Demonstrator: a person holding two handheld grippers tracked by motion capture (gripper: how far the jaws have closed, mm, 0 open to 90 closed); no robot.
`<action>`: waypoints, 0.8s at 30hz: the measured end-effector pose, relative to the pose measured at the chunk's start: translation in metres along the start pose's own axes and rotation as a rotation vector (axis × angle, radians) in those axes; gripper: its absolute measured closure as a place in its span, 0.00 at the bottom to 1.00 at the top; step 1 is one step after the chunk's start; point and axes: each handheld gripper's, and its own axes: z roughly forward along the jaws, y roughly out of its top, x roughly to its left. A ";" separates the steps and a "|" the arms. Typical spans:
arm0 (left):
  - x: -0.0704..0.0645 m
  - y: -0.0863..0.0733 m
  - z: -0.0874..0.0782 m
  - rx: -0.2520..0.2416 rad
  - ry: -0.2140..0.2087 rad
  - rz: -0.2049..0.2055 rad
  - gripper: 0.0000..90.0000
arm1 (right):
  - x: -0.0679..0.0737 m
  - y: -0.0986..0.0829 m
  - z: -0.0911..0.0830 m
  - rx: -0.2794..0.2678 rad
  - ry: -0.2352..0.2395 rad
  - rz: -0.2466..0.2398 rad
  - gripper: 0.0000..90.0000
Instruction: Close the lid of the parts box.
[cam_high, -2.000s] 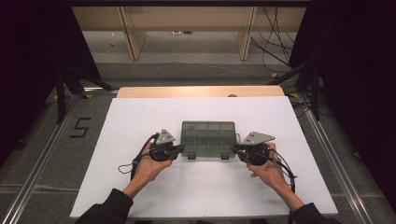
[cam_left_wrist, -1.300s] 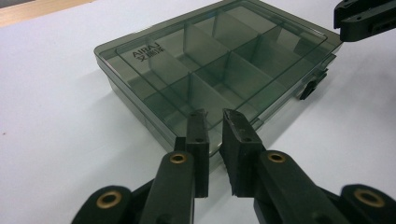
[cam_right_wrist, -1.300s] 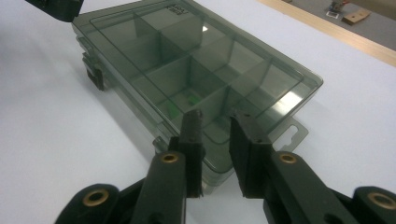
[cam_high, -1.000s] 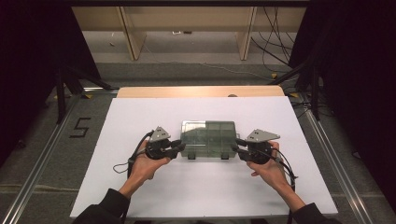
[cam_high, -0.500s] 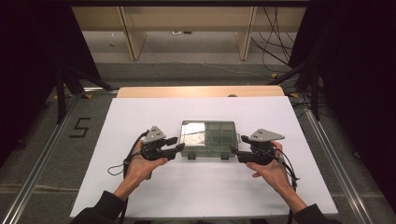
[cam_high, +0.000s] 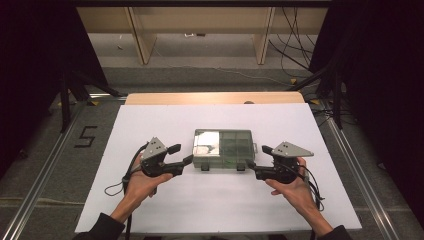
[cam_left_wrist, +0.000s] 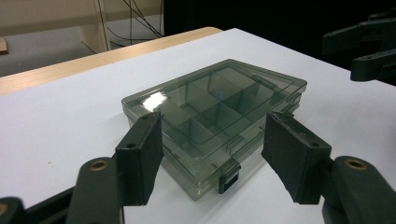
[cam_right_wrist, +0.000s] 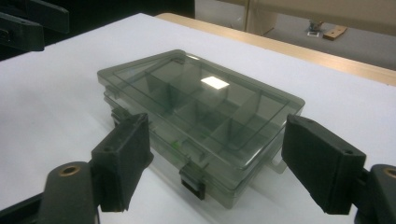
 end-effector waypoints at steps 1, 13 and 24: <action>0.000 0.000 -0.002 -0.008 -0.006 0.009 0.41 | 0.000 -0.001 0.000 -0.011 -0.002 0.002 0.26; -0.002 -0.008 -0.014 -0.038 0.005 0.037 0.32 | 0.007 -0.008 -0.012 -0.040 0.011 0.006 0.22; -0.013 -0.010 -0.025 -0.059 -0.015 0.058 0.30 | 0.012 -0.014 -0.023 -0.081 0.015 0.017 0.20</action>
